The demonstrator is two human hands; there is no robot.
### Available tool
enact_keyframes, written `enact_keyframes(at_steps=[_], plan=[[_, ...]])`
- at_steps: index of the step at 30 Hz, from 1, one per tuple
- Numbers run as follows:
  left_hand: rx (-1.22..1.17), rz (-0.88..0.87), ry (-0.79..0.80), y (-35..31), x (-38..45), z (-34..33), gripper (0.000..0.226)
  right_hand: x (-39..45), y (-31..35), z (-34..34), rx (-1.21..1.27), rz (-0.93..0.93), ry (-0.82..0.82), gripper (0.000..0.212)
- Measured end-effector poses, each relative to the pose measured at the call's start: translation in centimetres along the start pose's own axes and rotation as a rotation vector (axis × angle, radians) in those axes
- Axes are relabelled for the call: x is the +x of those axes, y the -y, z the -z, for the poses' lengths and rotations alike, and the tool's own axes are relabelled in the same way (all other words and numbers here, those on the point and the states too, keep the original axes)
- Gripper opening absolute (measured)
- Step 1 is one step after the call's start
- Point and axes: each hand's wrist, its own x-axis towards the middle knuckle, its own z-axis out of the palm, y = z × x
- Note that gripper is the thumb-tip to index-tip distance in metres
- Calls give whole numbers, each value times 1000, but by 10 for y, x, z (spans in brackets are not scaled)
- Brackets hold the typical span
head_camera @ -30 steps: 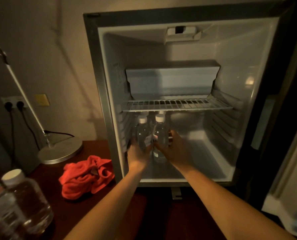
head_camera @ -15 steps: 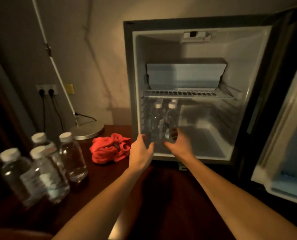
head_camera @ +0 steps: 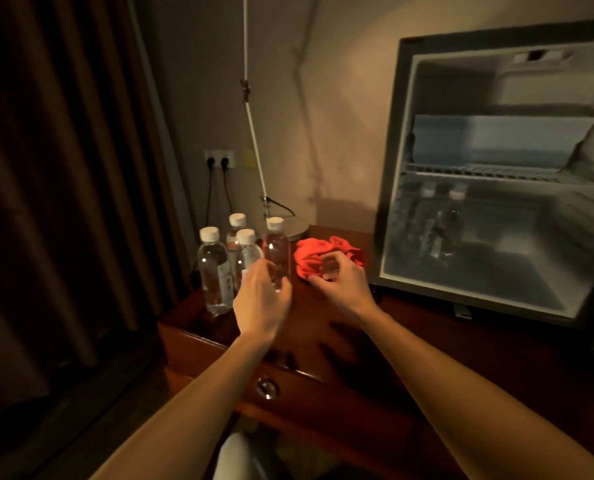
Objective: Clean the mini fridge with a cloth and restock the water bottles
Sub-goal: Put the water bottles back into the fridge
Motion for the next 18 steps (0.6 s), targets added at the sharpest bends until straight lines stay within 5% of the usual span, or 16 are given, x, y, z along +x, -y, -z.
enact_keyframes(at_steps=[4,8,18], plan=[[170,101,-59,30,9,13,55,14,15,-36,74,-35,109,62],[186,157,65,43,16,4,80,32,18,-63,108,-5,158,76],[-13,187,40,50,33,-20,70,71,-2,-99,128,-45,0,64]])
